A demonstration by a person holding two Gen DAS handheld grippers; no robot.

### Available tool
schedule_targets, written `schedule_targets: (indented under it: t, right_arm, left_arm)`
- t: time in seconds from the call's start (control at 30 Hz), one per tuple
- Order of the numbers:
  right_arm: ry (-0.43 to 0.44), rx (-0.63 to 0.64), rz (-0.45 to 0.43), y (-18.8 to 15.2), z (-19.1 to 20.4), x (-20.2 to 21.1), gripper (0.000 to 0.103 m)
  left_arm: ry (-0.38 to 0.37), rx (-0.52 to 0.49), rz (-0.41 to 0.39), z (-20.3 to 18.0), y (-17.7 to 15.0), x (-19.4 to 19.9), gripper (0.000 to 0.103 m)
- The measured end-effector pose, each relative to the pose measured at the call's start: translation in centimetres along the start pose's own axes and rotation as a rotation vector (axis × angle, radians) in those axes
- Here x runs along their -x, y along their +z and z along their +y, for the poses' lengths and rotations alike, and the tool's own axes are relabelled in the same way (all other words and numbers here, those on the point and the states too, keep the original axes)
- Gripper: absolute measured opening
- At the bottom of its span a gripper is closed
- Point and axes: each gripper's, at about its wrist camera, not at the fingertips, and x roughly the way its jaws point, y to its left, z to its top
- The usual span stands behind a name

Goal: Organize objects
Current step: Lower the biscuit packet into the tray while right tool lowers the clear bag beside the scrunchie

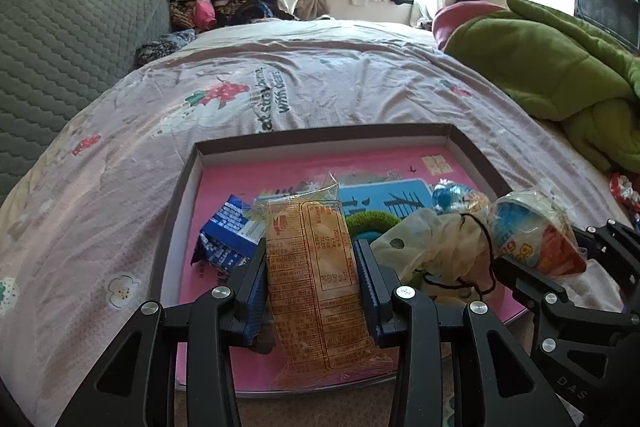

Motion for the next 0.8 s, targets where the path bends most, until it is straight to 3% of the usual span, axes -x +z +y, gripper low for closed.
schedule_targets:
  t: [0.8]
  right_arm:
    - [-0.017,-0.001,0.027,-0.8,0.4,-1.0,0.051]
  left_arm:
    - [0.007,0.004,0.006,0.0,-1.3,-0.7,0.043]
